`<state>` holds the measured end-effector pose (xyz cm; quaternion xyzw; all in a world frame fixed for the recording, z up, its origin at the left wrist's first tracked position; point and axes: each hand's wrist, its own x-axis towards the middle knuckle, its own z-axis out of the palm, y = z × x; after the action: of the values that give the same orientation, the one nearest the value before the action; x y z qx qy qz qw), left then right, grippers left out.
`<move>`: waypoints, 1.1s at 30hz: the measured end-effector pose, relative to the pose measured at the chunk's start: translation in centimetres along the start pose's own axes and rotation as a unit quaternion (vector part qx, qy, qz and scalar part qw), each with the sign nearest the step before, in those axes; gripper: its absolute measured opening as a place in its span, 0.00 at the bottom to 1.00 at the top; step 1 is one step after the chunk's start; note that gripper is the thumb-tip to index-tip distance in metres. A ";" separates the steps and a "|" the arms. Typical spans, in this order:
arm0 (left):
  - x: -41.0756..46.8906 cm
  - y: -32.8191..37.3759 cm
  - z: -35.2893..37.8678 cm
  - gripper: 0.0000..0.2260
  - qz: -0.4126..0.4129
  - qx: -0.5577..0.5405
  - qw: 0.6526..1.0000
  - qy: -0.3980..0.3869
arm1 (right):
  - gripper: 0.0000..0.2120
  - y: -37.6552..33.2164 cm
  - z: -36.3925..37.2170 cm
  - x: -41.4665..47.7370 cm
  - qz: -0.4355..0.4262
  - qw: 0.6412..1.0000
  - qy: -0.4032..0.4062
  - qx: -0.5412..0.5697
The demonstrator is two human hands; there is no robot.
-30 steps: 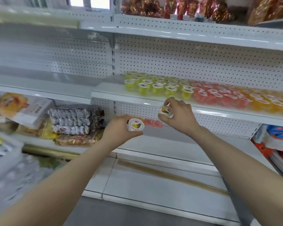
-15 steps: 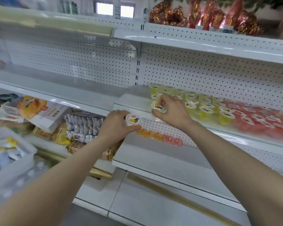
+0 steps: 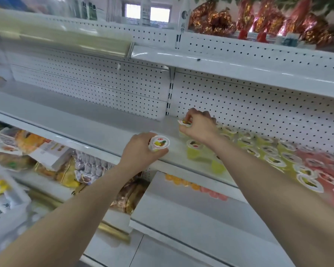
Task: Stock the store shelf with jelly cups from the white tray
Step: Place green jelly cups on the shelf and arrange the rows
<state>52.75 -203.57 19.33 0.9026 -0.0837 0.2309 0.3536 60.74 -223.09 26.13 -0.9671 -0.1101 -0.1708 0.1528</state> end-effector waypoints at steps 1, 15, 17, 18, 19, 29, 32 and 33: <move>0.4 -0.2 0.2 0.18 -0.003 0.000 1.000 -0.003 | 0.11 0.2 0.5 0.4 0.010 1.000 -0.013 -0.018; 3.3 0.7 3.0 0.20 0.003 -0.004 0.999 -0.033 | 0.15 2.8 2.1 1.9 0.011 0.996 -0.068 -0.058; 3.8 1.1 3.6 0.20 0.010 -0.001 0.999 -0.040 | 0.13 3.0 1.8 1.9 0.015 0.996 -0.068 -0.047; 3.9 1.3 3.9 0.20 0.012 0.004 0.999 -0.043 | 0.13 3.0 1.6 1.9 0.014 0.997 -0.067 -0.039; 4.0 1.5 4.2 0.19 0.010 0.010 0.999 -0.046 | 0.15 3.1 1.3 1.9 0.010 0.997 -0.063 -0.038; 3.6 1.6 4.2 0.32 0.009 0.090 0.993 -0.070 | 0.16 4.9 -0.5 -1.1 -0.089 0.988 0.071 -0.103; 2.8 2.3 3.1 0.33 0.049 0.089 0.994 -0.036 | 0.19 4.6 -1.4 -3.3 -0.111 0.982 0.097 -0.118; 2.3 2.6 2.7 0.32 0.070 0.089 0.993 -0.019 | 0.21 4.5 -1.8 -4.3 -0.118 0.980 0.107 -0.123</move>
<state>54.91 -207.31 20.26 0.9267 -0.1326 0.2445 0.2528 57.50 -228.56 24.99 -0.9350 -0.1841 -0.3024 0.0220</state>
